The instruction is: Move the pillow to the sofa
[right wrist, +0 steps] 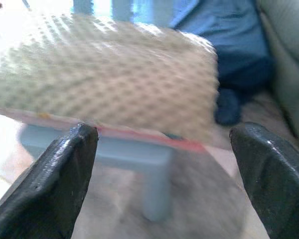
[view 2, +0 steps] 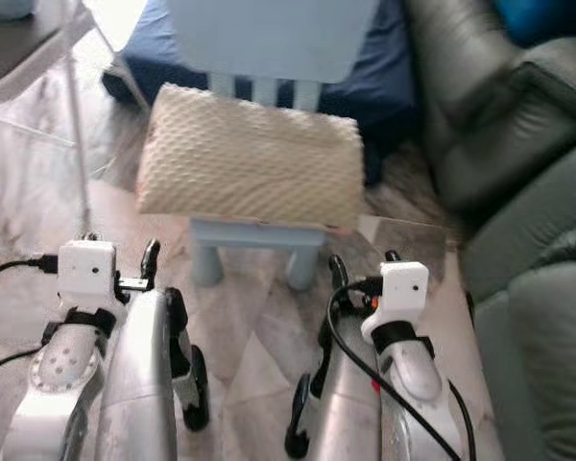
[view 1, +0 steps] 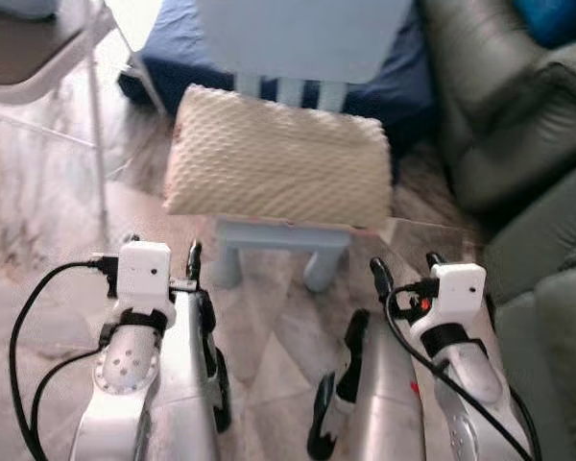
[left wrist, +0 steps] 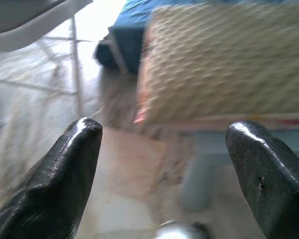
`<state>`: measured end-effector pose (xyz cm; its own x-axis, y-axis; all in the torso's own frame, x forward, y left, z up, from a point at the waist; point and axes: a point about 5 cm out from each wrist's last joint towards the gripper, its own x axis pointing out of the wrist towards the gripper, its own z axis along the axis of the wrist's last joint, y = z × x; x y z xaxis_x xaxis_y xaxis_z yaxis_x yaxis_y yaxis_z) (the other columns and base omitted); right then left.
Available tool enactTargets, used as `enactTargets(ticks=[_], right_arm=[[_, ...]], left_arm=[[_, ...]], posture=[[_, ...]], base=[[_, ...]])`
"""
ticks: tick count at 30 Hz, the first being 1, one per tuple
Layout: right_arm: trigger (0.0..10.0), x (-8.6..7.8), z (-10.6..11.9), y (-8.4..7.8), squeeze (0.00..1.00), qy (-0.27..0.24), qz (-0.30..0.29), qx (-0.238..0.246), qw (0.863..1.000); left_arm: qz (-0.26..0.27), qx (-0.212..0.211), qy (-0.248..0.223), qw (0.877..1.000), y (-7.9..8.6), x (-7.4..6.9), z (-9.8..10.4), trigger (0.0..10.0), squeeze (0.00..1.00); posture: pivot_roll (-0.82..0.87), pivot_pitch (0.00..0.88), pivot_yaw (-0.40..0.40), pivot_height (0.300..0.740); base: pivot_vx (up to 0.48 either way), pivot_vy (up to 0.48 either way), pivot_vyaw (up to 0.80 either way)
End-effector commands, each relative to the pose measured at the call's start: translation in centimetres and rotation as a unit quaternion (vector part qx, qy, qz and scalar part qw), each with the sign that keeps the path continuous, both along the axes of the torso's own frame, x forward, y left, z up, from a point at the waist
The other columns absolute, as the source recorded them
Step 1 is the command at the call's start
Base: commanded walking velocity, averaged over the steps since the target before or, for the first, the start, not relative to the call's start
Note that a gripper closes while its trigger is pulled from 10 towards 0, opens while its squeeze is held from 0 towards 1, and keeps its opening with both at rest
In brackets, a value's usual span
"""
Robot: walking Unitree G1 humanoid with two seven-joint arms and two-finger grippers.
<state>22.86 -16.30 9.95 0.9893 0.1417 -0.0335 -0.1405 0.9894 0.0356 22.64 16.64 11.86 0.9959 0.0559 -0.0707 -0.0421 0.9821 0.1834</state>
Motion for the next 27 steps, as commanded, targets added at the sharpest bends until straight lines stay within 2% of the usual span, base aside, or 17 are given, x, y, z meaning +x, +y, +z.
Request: enactTargets(ticks=[1, 19, 27], right_arm=[[10.0, -0.52, -0.55, -0.64, 0.0, 0.012, -0.01, -0.003, 1.0], [10.0, -0.32, -0.56, -0.55, 0.0, 0.012, -0.013, -0.006, 1.0], [10.0, -0.3, -0.92, -0.41, 0.0, 0.017, -0.008, 0.001, 1.0]], left_arm=[[-0.011, -0.006, 0.008, 1.0, -0.51, -0.11, -0.19, 10.0, 0.0], [-0.018, -0.009, 0.01, 1.0, -0.95, -0.04, -0.26, 10.0, 0.0], [-0.006, -0.007, 0.012, 1.0, -0.7, 0.03, -0.3, 10.0, 0.0]], posture=[[-0.02, 0.257, -0.085, 0.522], [-0.02, 0.258, -0.086, 0.522], [-0.01, 0.261, -0.085, 0.512]], base=[[0.352, 0.0, 0.0], [0.333, 0.0, 0.0], [0.0, 0.0, 0.0]])
